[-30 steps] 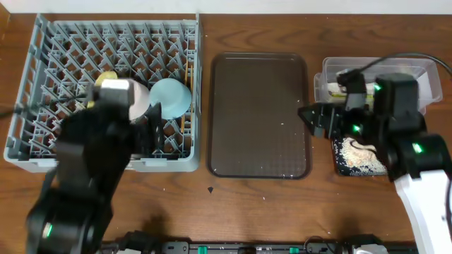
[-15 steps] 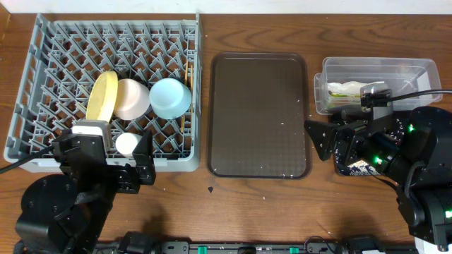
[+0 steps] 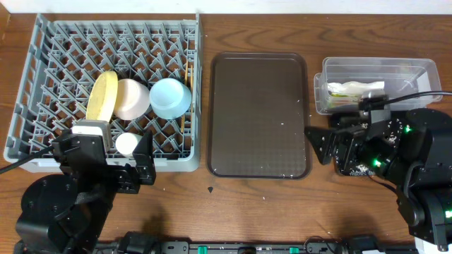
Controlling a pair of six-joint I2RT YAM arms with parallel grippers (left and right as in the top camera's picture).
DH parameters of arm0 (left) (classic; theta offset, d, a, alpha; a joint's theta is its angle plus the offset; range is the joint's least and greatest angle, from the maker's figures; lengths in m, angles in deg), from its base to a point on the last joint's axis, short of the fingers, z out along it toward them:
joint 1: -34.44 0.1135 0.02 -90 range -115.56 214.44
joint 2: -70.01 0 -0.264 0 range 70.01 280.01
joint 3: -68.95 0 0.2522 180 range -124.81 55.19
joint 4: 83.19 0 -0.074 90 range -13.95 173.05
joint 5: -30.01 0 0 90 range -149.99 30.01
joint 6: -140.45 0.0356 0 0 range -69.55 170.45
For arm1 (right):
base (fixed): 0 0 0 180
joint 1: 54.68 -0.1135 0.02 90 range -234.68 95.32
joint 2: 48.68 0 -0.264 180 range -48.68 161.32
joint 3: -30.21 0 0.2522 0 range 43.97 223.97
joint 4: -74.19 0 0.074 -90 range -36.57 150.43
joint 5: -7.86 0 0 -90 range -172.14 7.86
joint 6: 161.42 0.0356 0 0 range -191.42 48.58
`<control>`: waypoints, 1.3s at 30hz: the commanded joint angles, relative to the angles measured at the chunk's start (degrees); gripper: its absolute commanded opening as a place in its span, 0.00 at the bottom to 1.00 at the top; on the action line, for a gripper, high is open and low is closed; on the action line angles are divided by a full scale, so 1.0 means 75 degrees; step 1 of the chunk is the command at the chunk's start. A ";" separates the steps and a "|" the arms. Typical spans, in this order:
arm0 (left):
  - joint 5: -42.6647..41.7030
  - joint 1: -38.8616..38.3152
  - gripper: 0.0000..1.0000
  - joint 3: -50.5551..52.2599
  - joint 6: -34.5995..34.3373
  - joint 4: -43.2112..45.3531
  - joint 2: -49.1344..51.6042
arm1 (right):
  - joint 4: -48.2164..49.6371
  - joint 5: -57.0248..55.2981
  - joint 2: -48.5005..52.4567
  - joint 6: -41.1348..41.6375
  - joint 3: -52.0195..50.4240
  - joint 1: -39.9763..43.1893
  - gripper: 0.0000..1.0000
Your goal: Sort waste into correct bins and load items into the dishwasher
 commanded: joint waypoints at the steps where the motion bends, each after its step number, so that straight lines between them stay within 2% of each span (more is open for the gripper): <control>1: -0.0079 -0.0032 0.98 -0.0006 -0.0070 -0.0003 0.0000 | 0.0542 -0.0134 -0.0064 -0.0420 0.0029 -0.0017 0.99; 7: -0.0079 -0.0032 0.99 -0.0006 -0.0070 -0.0003 0.0000 | 0.0982 -0.0210 -0.0149 -0.2171 0.0026 -0.0017 0.99; 10: -0.0076 -0.0032 0.99 -0.0006 -0.0070 0.0000 0.0000 | 0.1096 -0.0769 -0.0297 -0.2652 -0.0154 -0.0012 0.99; 12: -0.0079 -0.0032 0.99 -0.0006 -0.0070 -0.0003 0.0000 | 0.1338 -0.1177 -0.0504 -0.2693 -0.0455 -0.0009 0.99; 16: -0.0076 -0.0032 0.99 -0.0006 -0.0070 0.0000 0.0000 | 0.2637 -0.1475 -0.1408 -0.2690 -0.1871 -0.0009 0.99; 21: -0.0079 -0.0032 0.99 -0.0006 -0.0070 -0.0003 0.0000 | 0.5021 -0.1451 -0.2806 -0.2690 -0.4310 0.0041 0.99; 23: -0.0076 -0.0032 0.99 -0.0006 -0.0070 -0.0003 0.0000 | 0.5488 -0.1448 -0.3395 -0.2687 -0.5132 0.0052 0.99; 29: -0.0079 -0.0032 0.99 -0.0006 -0.0070 -0.0003 0.0000 | 0.5622 -0.1454 -0.5336 -0.2693 -0.6851 0.0093 0.99; 35: -0.0079 -0.0032 0.99 -0.0006 -0.0070 -0.0003 0.0000 | 0.5718 -0.1451 -0.6685 -0.2690 -0.7810 0.0239 0.99; 39: -0.0079 -0.0032 0.99 -0.0006 -0.0070 -0.0003 0.0000 | 0.6951 -0.1457 -0.6697 -0.2693 -0.8740 0.0248 0.99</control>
